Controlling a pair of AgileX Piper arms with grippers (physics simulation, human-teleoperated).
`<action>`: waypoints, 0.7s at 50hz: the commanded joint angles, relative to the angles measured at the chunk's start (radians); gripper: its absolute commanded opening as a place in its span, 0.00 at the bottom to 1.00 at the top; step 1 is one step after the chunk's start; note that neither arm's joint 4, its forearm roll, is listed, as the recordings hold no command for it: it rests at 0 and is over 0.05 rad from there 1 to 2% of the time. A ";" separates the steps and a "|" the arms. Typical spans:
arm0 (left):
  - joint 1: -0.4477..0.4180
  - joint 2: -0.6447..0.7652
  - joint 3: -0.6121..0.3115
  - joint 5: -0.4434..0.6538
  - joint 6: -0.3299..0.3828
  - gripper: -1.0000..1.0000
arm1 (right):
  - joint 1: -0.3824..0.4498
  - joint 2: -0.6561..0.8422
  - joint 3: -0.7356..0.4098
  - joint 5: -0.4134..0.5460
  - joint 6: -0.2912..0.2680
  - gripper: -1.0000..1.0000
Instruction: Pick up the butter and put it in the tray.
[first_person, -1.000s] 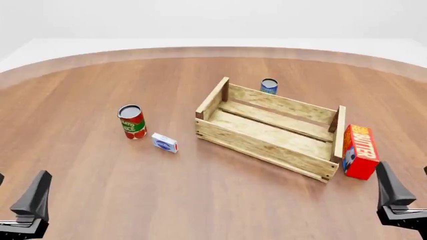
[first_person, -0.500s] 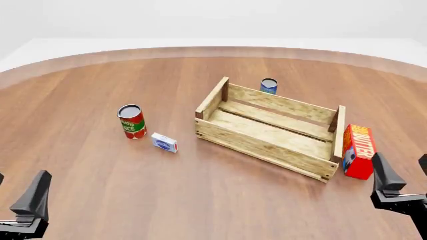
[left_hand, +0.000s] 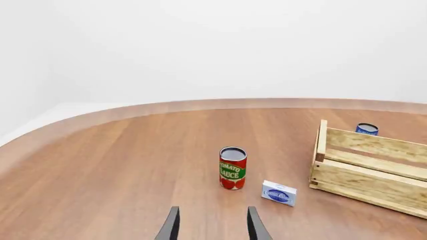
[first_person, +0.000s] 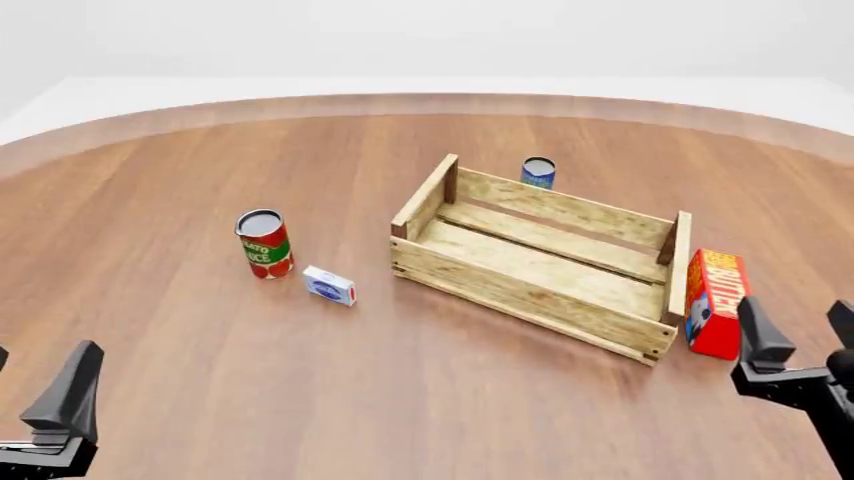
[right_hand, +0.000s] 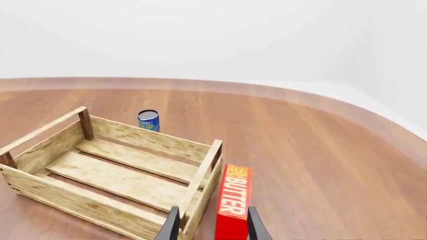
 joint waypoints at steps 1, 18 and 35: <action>0.000 0.000 0.000 0.000 0.000 1.00 | -0.017 0.104 0.000 -0.084 -0.002 1.00; 0.000 0.000 0.000 0.000 0.000 1.00 | -0.043 0.316 0.000 -0.268 -0.008 1.00; 0.000 0.000 0.000 0.000 0.000 1.00 | -0.066 0.558 0.000 -0.484 -0.012 1.00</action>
